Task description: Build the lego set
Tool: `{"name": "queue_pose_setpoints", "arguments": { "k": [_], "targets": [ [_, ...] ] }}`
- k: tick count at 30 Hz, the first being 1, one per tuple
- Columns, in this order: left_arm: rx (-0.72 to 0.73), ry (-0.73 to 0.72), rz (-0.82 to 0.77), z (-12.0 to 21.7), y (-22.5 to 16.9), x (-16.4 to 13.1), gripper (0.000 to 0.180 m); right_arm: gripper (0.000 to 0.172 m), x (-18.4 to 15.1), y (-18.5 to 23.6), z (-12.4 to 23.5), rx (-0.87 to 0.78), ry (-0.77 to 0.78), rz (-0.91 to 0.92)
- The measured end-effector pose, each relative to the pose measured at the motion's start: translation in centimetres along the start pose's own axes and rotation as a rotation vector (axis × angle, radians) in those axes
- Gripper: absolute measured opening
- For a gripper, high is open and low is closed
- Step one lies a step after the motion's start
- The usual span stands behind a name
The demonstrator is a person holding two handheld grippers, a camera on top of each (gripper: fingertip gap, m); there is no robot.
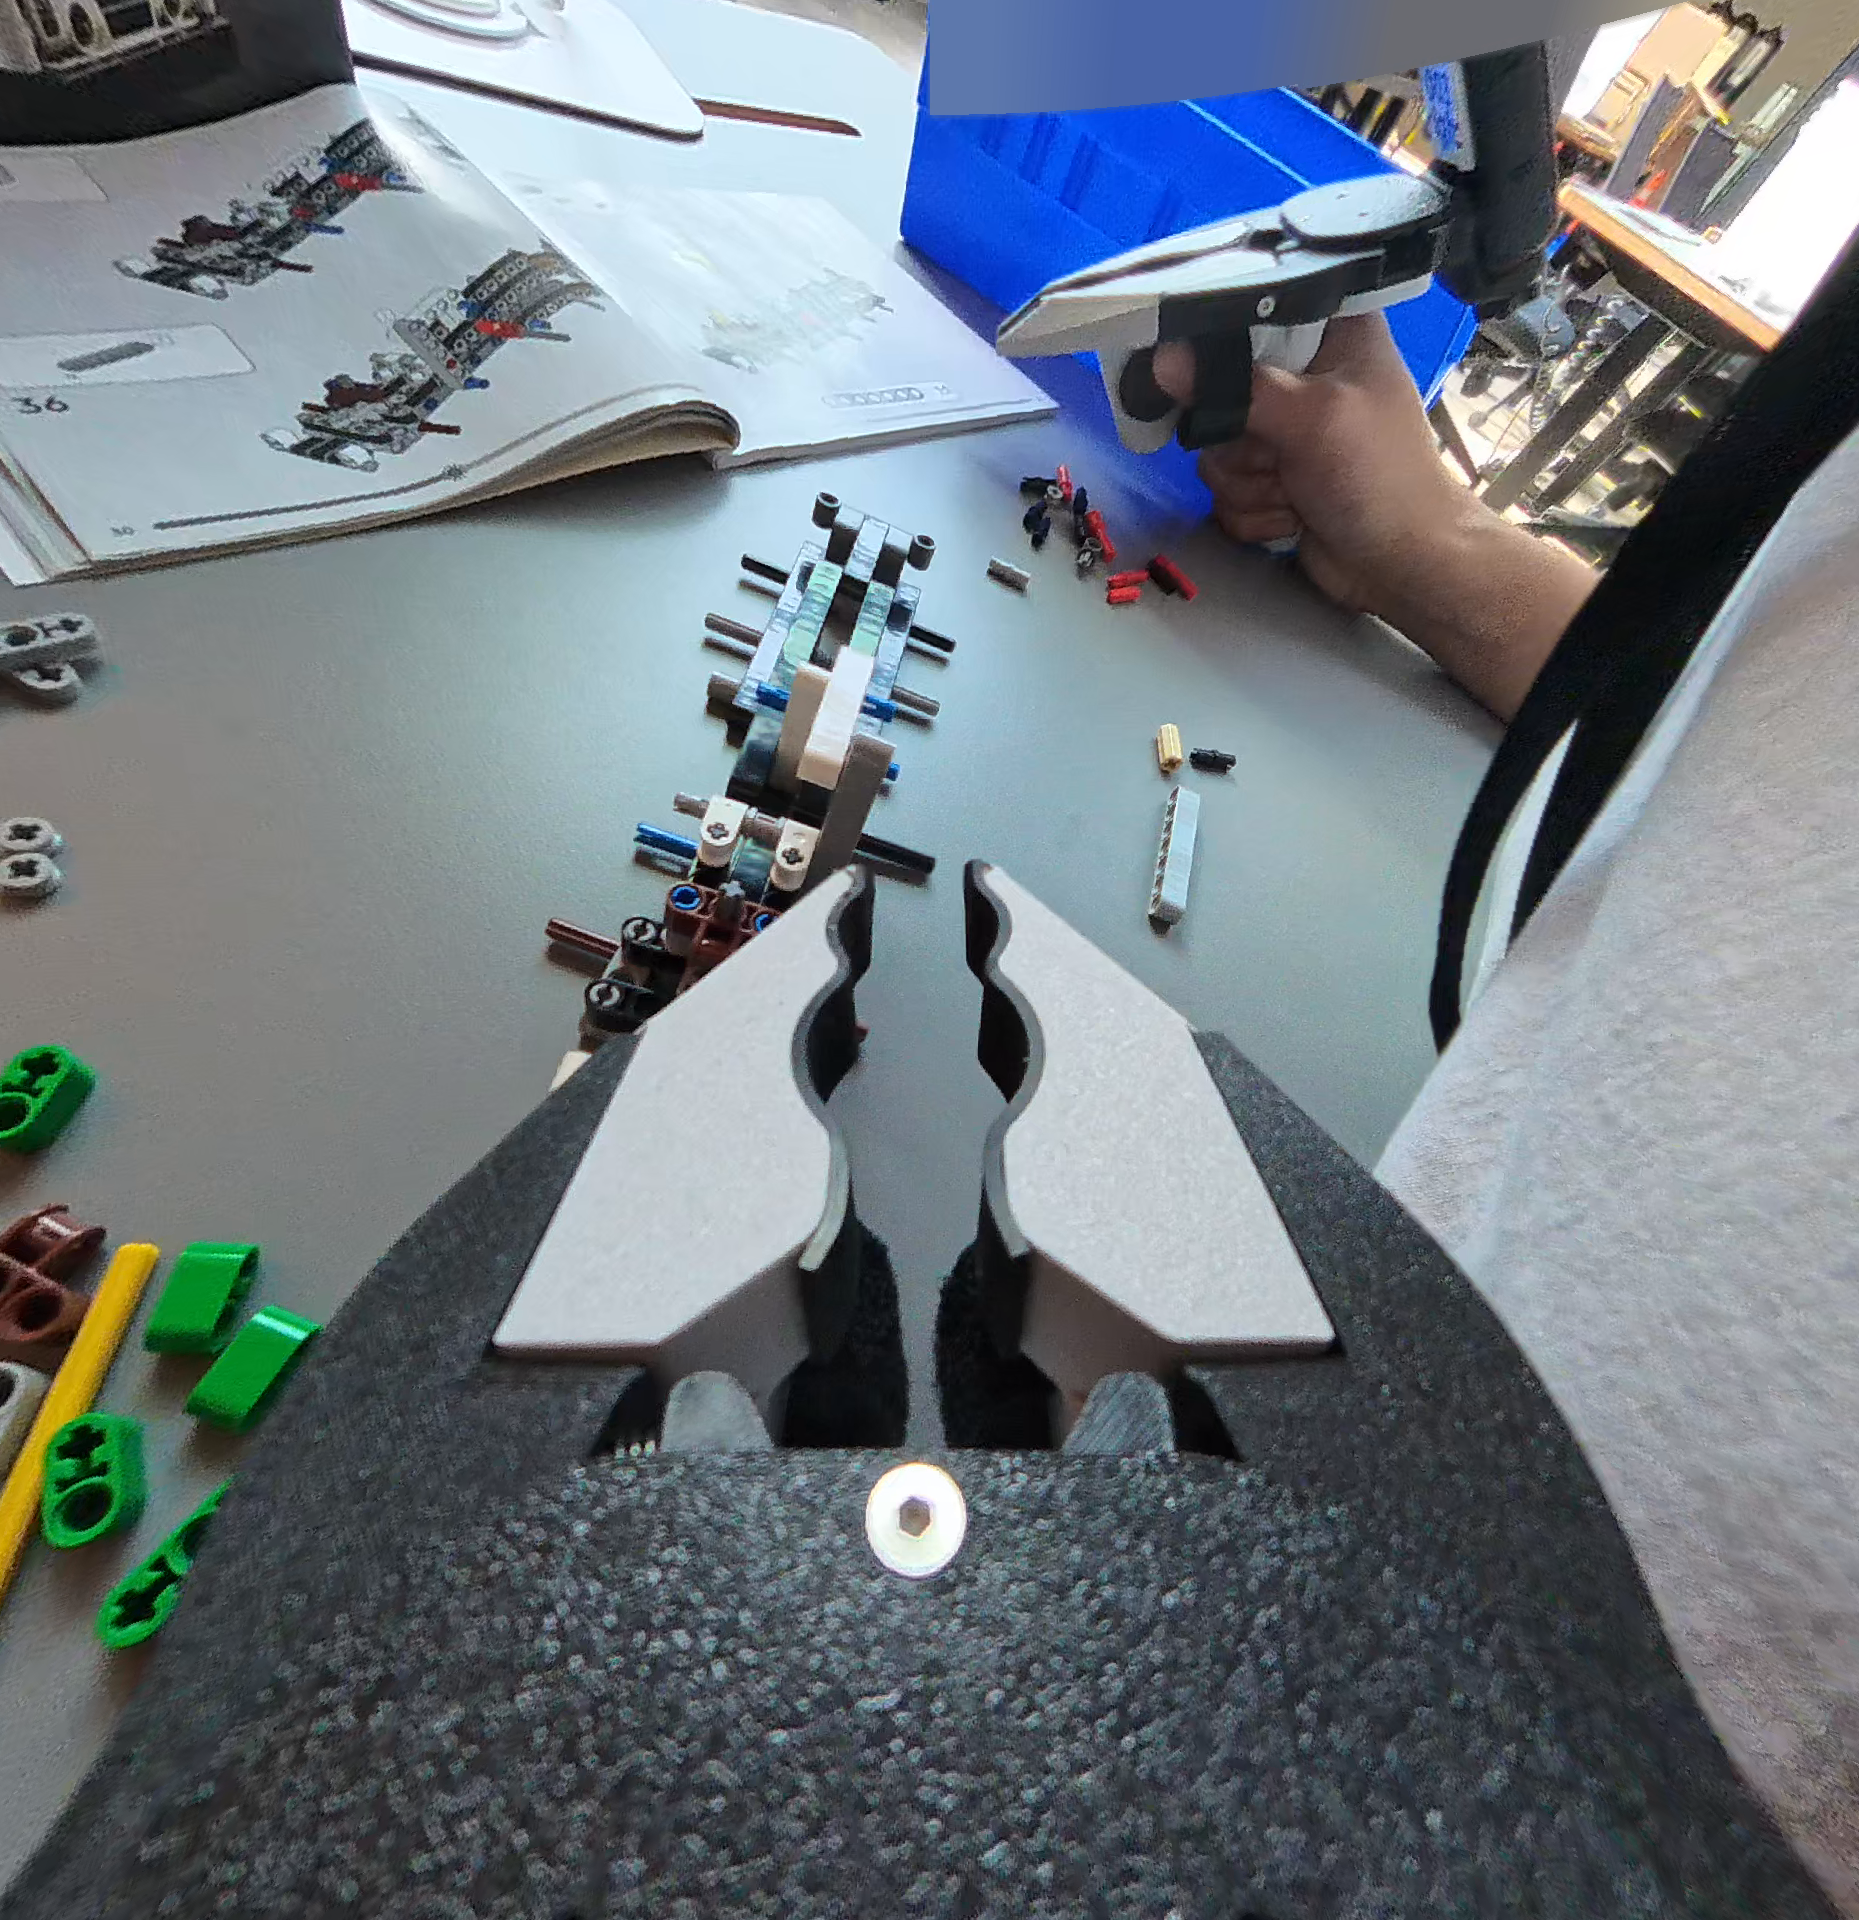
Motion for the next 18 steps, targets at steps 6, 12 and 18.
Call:
{"name": "queue_pose_setpoints", "arguments": {
  "k": [6,12,18],
  "targets": [
    [-0.017,-0.077,-0.107,0.7,-1.3,0.9,0.016,0.012,0.8,0.8,1.1,0.034,-0.107,0.063],
    [-0.080,-0.075,-0.171,0.6,-2.5,1.0,0.026,0.013,0.6,4.4,2.8,0.324,-0.099,0.071],
    [-0.225,-0.045,-0.152,-1.1,-4.7,1.8,0.018,0.016,-5.0,13.2,4.7,0.632,0.265,0.101]
  ]
}}
Point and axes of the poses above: each gripper's, where its closed fingertips meet, z back along the fingers, x out of its top, y = z × x across the jaws, the point moved 3 cm from there along z, back along the fingers, and after that the axes turned 15 degrees about -z, right-handed, at the moved point
